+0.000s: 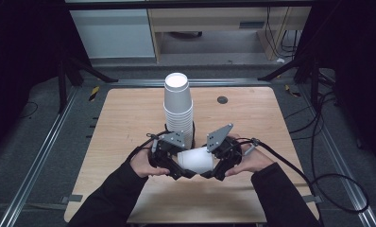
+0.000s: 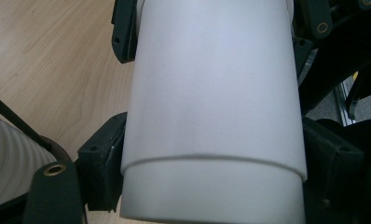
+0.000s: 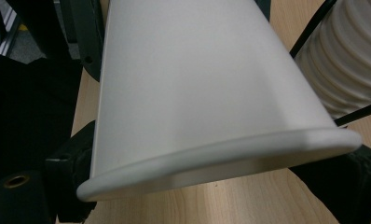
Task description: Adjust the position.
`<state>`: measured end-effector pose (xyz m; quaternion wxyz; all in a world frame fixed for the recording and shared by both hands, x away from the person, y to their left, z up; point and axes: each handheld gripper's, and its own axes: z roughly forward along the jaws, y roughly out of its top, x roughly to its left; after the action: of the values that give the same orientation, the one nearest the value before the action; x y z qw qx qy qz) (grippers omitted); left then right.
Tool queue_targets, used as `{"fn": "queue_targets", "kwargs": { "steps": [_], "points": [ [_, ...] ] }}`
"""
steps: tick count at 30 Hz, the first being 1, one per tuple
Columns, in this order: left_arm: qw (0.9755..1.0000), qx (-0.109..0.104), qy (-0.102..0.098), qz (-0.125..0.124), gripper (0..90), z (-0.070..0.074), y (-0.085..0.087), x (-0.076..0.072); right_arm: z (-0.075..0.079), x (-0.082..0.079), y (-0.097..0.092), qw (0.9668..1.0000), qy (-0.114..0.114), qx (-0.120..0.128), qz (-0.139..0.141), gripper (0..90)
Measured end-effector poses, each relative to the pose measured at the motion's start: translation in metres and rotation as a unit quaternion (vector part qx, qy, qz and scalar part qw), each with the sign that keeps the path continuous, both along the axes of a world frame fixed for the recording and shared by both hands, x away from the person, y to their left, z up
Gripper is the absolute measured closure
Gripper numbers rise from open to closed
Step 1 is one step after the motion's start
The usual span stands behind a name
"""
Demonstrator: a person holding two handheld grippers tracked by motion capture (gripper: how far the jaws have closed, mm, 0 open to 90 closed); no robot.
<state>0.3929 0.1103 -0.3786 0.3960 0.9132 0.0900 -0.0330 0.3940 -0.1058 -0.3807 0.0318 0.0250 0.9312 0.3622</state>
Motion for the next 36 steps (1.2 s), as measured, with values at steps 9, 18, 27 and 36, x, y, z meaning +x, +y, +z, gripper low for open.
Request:
{"fn": "queue_targets", "kwargs": {
  "steps": [9,18,27,36],
  "points": [
    [1.0,0.003,0.0,0.001,21.1,-0.001,0.0,-0.001,-0.002,0.0,0.001,1.0,-0.002,-0.001,0.003,8.1],
    [1.0,0.001,-0.008,0.0,21.1,0.001,0.003,-0.001,0.005,0.001,-0.003,0.9992,0.017,0.035,-0.005,5.2],
    [0.9999,-0.002,-0.008,0.014,21.3,-0.004,0.012,-0.001,0.021,0.003,-0.018,0.9959,0.007,0.084,-0.033,4.0],
    [0.9993,-0.014,-0.015,0.032,21.2,-0.002,0.025,0.001,0.027,0.002,-0.045,0.9876,-0.002,0.136,-0.078,5.0]
  ]
}}
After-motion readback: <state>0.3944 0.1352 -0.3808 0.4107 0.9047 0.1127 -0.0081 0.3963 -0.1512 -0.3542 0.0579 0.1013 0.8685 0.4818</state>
